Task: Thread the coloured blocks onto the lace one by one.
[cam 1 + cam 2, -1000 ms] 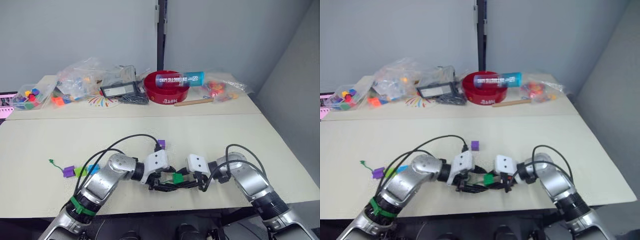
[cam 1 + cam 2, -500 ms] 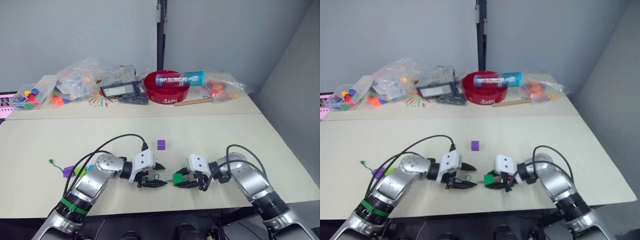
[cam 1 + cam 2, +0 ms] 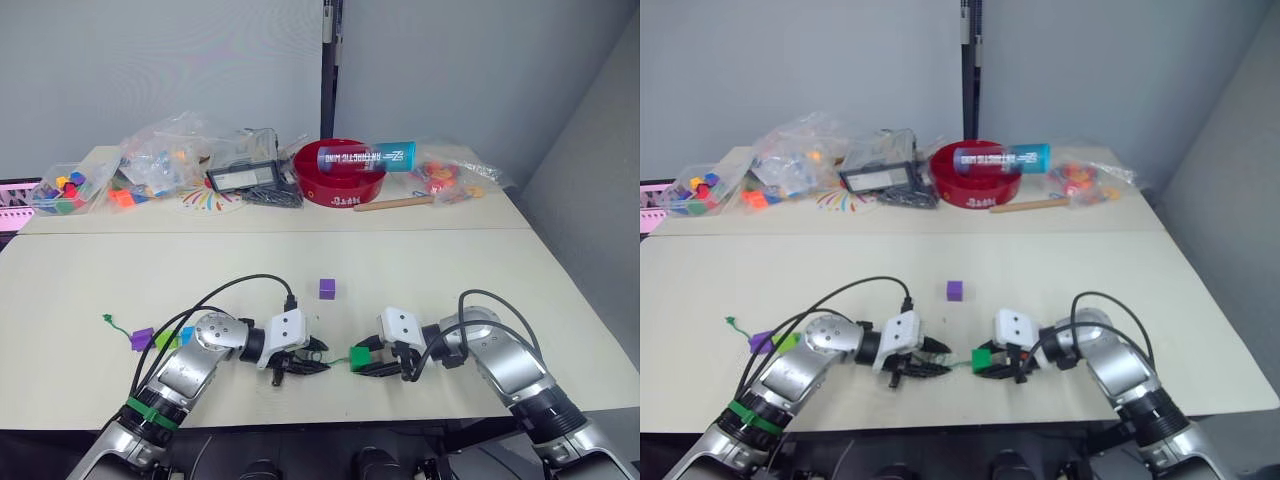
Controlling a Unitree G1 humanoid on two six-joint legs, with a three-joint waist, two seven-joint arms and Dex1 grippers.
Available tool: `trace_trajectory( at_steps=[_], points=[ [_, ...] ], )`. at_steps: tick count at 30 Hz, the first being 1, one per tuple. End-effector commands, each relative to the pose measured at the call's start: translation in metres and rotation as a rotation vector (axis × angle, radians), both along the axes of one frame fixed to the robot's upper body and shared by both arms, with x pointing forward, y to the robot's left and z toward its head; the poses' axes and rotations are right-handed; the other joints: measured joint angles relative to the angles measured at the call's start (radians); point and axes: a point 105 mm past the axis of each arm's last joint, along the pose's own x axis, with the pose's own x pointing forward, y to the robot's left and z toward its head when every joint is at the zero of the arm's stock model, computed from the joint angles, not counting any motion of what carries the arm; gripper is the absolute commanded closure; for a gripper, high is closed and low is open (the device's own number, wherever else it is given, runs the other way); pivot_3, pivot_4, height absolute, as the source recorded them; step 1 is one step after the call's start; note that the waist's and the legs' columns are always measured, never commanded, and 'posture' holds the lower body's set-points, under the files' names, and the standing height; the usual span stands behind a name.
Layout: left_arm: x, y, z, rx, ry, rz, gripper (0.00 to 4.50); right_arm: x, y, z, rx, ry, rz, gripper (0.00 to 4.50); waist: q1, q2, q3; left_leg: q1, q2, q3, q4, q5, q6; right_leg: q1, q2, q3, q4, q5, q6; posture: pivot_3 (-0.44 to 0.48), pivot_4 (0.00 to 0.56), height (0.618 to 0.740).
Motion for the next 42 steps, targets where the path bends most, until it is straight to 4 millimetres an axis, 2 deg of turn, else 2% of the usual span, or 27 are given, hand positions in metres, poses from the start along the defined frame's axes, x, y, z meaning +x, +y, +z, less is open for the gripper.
trace_trajectory(
  at_steps=[1, 9, 16, 23, 27, 29, 35, 36, 42],
  points=[
    [-0.004, -0.004, 0.006, -0.027, -0.013, -0.026, 4.38, 0.000, -0.010, -0.014, -0.056, 0.039, -0.056, 3.31, 0.000, 0.000, 0.000, 0.000, 0.000, 0.000, 0.000, 0.000, 0.000, 0.000, 0.000, 0.000, 0.000, 0.000, 0.000, 0.000, 0.150, 0.740],
    [-0.004, -0.020, 0.013, -0.056, -0.037, -0.038, 4.47, 0.000, -0.007, -0.015, -0.057, 0.038, -0.053, 3.31, -0.001, 0.000, 0.000, 0.000, 0.000, 0.000, 0.000, 0.000, 0.000, 0.000, 0.000, 0.000, 0.000, 0.000, 0.000, 0.000, 0.150, 0.740],
    [0.002, -0.031, 0.009, -0.030, -0.057, -0.034, 4.47, 0.006, 0.008, -0.015, -0.050, 0.026, -0.039, 3.31, -0.012, 0.000, 0.000, 0.001, 0.000, 0.000, 0.000, 0.000, 0.000, 0.000, 0.001, 0.000, 0.000, 0.000, 0.000, 0.000, 0.150, 0.740],
    [0.003, -0.020, 0.011, -0.012, -0.018, 0.016, 4.47, 0.009, 0.008, -0.021, -0.066, 0.038, -0.052, 3.31, -0.029, 0.000, 0.000, 0.002, 0.001, -0.001, 0.000, 0.000, 0.000, 0.000, 0.002, 0.001, 0.002, -0.003, 0.005, 0.000, 0.150, 0.740],
    [0.000, -0.018, 0.021, -0.037, 0.010, 0.017, 3.30, 0.005, 0.007, -0.022, -0.059, 0.060, -0.047, 3.31, -0.030, 0.000, 0.000, 0.002, 0.001, -0.001, 0.000, 0.000, 0.000, 0.000, 0.003, 0.001, 0.002, -0.003, 0.005, 0.000, 0.150, 0.740],
    [-0.002, -0.018, 0.027, -0.052, 0.010, 0.014, 2.62, 0.006, 0.009, -0.018, -0.035, 0.054, -0.055, 2.24, -0.029, 0.000, 0.000, 0.002, 0.001, -0.001, 0.000, 0.000, 0.000, 0.000, 0.003, 0.001, 0.002, -0.003, 0.005, 0.000, 0.150, 0.740],
    [-0.010, -0.017, 0.032, -0.029, 0.002, -0.011, 0.65, 0.007, 0.007, 0.001, 0.029, 0.049, -0.065, 0.21, -0.024, 0.000, 0.000, 0.000, 0.001, -0.001, 0.000, 0.000, 0.000, -0.002, 0.002, 0.001, 0.002, -0.003, 0.005, 0.000, 0.150, 0.740],
    [-0.009, -0.018, 0.032, -0.025, -0.007, -0.008, 0.37, 0.006, 0.005, 0.004, 0.033, 0.046, -0.064, 0.00, -0.023, 0.001, 0.001, 0.000, 0.001, -0.001, 0.000, 0.000, 0.000, -0.002, 0.002, 0.001, 0.001, -0.003, 0.005, 0.000, 0.150, 0.740],
    [-0.001, -0.035, 0.024, -0.011, -0.036, -0.007, 0.37, -0.009, -0.016, 0.013, 0.028, 0.038, -0.072, 0.00, 0.005, 0.001, 0.002, -0.002, -0.001, 0.000, 0.000, 0.000, 0.000, -0.002, 0.000, 0.000, -0.001, -0.003, 0.005, 0.000, 0.150, 0.740]
  ],
)
